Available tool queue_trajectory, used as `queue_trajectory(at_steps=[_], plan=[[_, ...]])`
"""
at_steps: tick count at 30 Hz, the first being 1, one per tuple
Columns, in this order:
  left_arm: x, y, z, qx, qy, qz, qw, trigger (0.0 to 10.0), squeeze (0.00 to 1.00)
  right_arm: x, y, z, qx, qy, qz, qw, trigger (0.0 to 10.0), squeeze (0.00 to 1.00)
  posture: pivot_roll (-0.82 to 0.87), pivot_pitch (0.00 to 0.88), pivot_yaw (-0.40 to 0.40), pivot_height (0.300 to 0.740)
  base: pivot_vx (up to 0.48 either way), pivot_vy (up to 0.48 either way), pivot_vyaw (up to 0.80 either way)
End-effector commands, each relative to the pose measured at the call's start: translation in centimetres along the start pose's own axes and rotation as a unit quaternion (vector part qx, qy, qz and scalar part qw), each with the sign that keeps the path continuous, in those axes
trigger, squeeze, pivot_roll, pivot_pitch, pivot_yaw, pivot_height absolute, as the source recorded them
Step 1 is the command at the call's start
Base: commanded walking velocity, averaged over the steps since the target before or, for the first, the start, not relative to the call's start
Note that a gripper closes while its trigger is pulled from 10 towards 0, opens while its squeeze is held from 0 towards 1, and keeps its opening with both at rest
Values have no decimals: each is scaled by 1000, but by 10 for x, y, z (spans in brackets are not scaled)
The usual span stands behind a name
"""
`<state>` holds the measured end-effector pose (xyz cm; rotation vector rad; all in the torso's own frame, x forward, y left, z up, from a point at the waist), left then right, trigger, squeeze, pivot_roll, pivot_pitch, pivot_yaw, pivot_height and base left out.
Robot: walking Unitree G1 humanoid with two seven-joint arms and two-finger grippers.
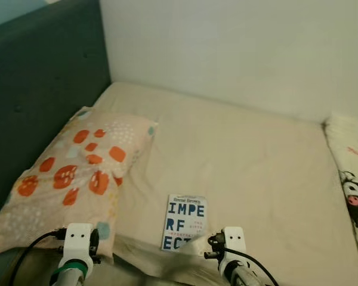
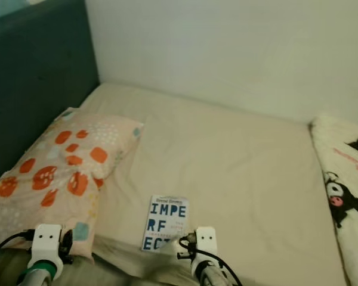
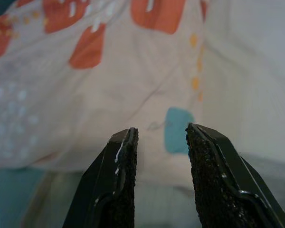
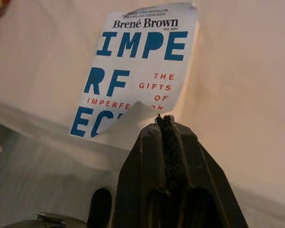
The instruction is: Clean up the room
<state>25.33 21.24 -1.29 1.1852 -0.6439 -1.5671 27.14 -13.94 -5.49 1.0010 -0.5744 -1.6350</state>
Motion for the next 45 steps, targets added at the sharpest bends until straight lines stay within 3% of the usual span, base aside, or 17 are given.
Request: queue_trajectory(at_steps=[1, 10, 15, 16, 45], plan=[[13, -9, 3, -23, -18, -3, 1000, 10000, 0, 10, -7, 4, -14, -16, 0, 1000, 10000, 0, 57, 23, 14, 740, 0, 0, 0], [16, -8, 4, -14, -26, -14, 999, 10000, 0, 9, -8, 4, -15, -13, -5, 1000, 10000, 0, 57, 27, 13, 740, 0, 0, 0], [18, -6, 6, -6, -31, -25, 999, 10000, 0, 5, -10, 3, -21, -1, -31, 999, 10000, 0, 58, 30, 11, 740, 0, 0, 0], [18, -5, 7, -4, -32, -30, 999, 10000, 0, 3, -8, 3, -18, 4, -46, 999, 10000, 0, 60, 31, 9, 730, 0, 0, 0], [18, -6, 11, 0, -30, -52, 998, 10000, 0, 0, -4, 0, -17, 9, -38, 999, 10000, 0, 77, 36, 0, 625, 0, 0, 0]])
Point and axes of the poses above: a point about 5 cm out from each wrist's last joint towards the gripper, its own z axis pointing back from the gripper into the wrist, its own y axis along the axis of the wrist's last joint, x = y × z, the point moved 3 cm from there along -z, pointing out of the wrist towards the gripper, and after that the axes turned 14 degrees about -z, right-handed, at the moved point
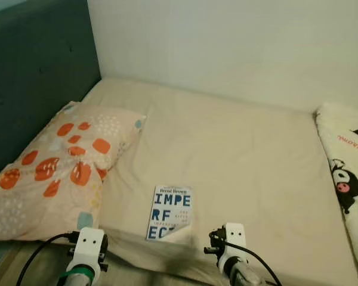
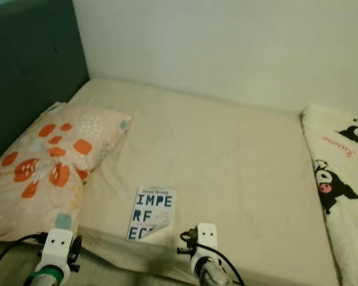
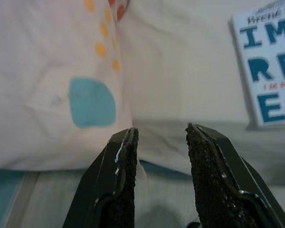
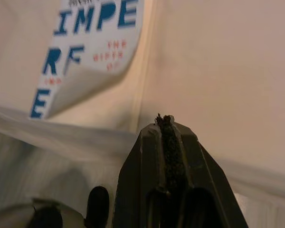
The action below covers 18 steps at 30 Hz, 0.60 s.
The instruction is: Clean up the room
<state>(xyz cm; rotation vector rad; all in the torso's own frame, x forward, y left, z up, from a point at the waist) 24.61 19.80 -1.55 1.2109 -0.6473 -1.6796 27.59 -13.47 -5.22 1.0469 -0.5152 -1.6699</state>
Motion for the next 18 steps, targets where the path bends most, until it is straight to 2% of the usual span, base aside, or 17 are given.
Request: queue_trajectory(at_steps=[1, 10, 12, 15, 18], plan=[[4, -6, 3, -11, -5, -4, 1000, 10000, 0, 6, -7, 3, -12, -9, -7, 1000, 10000, 0, 77, 36, 0, 625, 0, 0, 0], [4, -5, 4, -10, -5, -7, 1000, 10000, 0, -1, -2, 1, 1, 3, -16, 1000, 10000, 0, 79, 39, -2, 600, 0, 0, 0], [3, -6, 4, -9, -2, -9, 1000, 10000, 0, -14, 14, -4, 35, 35, -44, 998, 10000, 0, 81, 41, -4, 600, 0, 0, 0], [2, -5, 5, -7, 0, -10, 1000, 10000, 0, -22, 24, -6, 58, 55, -66, 995, 10000, 0, 81, 42, -7, 600, 0, 0, 0], [0, -8, 8, -3, 5, -9, 1000, 10000, 0, -48, 56, -9, 116, 121, -114, 979, 10000, 0, 85, 45, -16, 600, 0, 0, 0]])
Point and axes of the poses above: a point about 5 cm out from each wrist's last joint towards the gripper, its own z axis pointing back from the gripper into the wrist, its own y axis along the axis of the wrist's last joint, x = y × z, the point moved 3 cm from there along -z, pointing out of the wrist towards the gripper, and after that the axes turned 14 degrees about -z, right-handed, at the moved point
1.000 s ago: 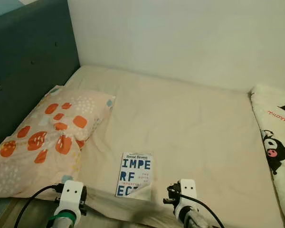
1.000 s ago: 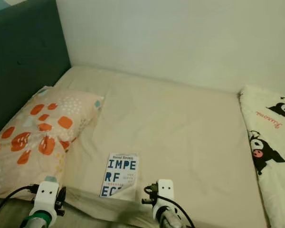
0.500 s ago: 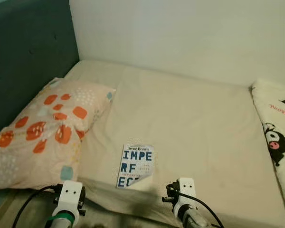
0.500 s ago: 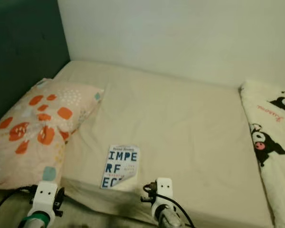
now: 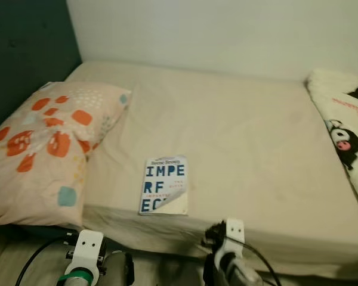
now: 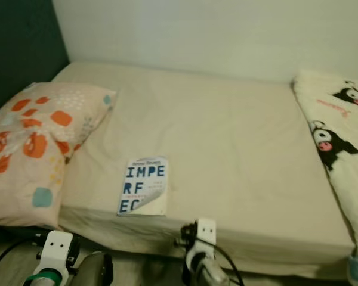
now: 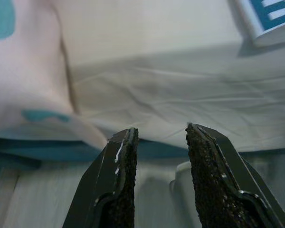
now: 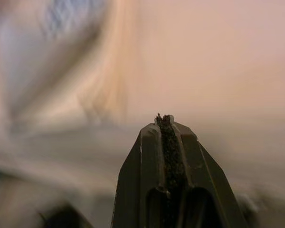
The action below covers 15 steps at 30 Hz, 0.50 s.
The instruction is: Clean up the room
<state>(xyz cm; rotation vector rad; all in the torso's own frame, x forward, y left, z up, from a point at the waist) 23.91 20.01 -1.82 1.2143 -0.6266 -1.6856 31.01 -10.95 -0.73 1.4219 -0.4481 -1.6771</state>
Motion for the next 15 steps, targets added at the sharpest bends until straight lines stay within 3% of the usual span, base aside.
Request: queue_trajectory(at_steps=[1, 4, 8, 10, 12, 13, 14, 15], plan=[[0, -2, 3, 2, 1, -4, 1000, 10000, 0, -7, 11, -3, 26, 19, -19, 999, 10000, 0, 85, 45, -16, 600, 0, 0, 0], [0, -8, 9, 0, 3, -10, 1000, 10000, 0, -21, 28, -13, 55, 38, -50, 997, 10000, 0, 96, 49, -27, 600, 0, 0, 0], [0, -12, 14, -2, 4, -14, 1000, 10000, 0, -25, 34, -18, 57, 41, -57, 996, 10000, 0, 111, 58, -41, 600, 0, 0, 0], [0, -14, 18, -4, 3, -19, 1000, 10000, 0, -28, 34, -23, 43, 36, -35, 998, 10000, 0, 121, 72, -45, 600, 0, 0, 0], [0, -18, 26, -5, 0, -32, 999, 10000, 0, -27, 29, -29, 9, -1, 16, 1000, 10000, 0, 134, 90, -48, 600, 0, 0, 0], [-1, -17, 30, -1, -1, -38, 999, 10000, 0, -27, 28, -32, -4, -18, 35, 999, 3373, 0, 150, 120, -47, 600, 0, 0, 0], [-2, -16, 33, 2, -2, -42, 999, 10000, 0, -28, 28, -34, -10, -28, 43, 999, 0, 0, 150, 120, -47, 600, 0, 0, 0], [-4, -13, 37, 14, -1, -47, 999, 10000, 0, -32, 31, -37, -11, -30, 43, 999, 0, 0, 168, 151, -48, 600, 0, 0, 0]])
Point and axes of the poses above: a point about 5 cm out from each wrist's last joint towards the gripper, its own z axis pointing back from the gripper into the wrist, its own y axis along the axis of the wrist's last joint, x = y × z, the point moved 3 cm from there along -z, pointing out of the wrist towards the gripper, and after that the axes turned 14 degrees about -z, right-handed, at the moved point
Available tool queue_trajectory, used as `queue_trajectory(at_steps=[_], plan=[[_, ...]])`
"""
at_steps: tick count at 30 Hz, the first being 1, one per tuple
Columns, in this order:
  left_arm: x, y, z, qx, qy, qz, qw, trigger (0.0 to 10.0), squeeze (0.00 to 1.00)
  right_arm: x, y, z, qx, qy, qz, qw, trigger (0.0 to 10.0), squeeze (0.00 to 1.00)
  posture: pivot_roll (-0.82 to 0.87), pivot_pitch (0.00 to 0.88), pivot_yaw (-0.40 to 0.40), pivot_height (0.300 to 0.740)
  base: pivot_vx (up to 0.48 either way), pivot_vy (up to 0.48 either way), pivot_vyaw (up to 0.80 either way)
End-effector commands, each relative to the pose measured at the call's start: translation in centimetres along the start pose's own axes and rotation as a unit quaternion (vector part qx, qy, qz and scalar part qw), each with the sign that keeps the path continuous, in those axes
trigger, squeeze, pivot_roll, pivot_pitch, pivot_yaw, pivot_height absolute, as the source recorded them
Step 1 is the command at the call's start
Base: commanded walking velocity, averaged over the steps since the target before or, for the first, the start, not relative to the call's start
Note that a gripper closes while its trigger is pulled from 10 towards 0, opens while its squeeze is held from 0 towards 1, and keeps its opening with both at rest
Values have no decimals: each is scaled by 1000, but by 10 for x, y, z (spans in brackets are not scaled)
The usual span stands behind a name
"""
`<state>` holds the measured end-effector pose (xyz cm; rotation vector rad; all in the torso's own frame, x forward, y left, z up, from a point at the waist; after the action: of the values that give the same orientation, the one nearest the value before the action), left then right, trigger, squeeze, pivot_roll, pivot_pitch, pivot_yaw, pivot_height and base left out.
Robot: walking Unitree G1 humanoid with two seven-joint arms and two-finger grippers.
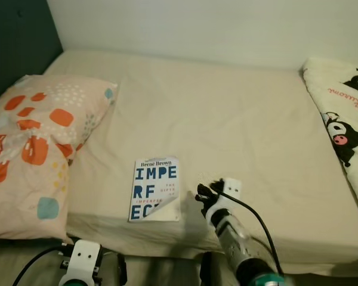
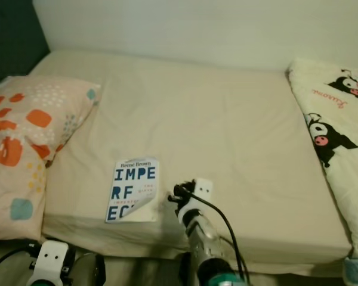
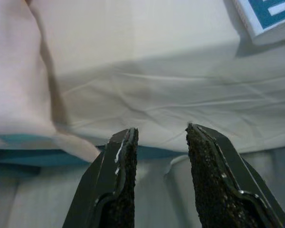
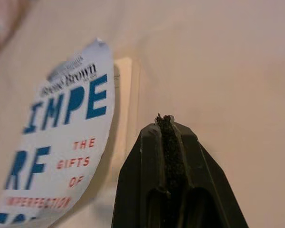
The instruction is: Clean up the room
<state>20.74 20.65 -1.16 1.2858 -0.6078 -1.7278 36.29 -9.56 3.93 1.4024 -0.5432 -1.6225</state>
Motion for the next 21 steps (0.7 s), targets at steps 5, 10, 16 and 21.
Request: queue_trajectory(at_steps=[5, 10, 16, 21], plan=[[-6, 6, 13, 27, -5, -20, 999, 10000, 0, -3, -8, -3, -28, -18, 0, 999, 0, 0, 195, 198, -52, 600, 0, 0, 0], [-34, 30, 25, 84, 20, -33, 996, 10000, 0, -18, 3, -12, -26, -16, 27, 999, 0, 0, 241, 262, -63, 600, 0, 0, 0], [-61, 44, 39, 107, 44, -53, 992, 10000, 0, -26, 1, -15, -43, -25, 62, 997, 0, 0, 257, 305, -67, 600, 0, 0, 0], [-66, 41, 51, 97, 41, -63, 992, 10000, 0, -44, -15, -15, -72, 2, 104, 992, 0, 0, 268, 342, -63, 600, 0, 0, 0]])
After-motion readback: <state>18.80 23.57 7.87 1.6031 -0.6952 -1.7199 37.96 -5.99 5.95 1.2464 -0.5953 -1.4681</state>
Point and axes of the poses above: a point about 5 cm out from each wrist's last joint towards the gripper, its own z axis pointing back from the gripper into the wrist, its own y axis along the axis of the wrist's last joint, x = y × z, the point moved 3 cm from there along -z, pointing out of the wrist towards the gripper, and after that the axes turned 14 degrees about -z, right-handed, at the moved point
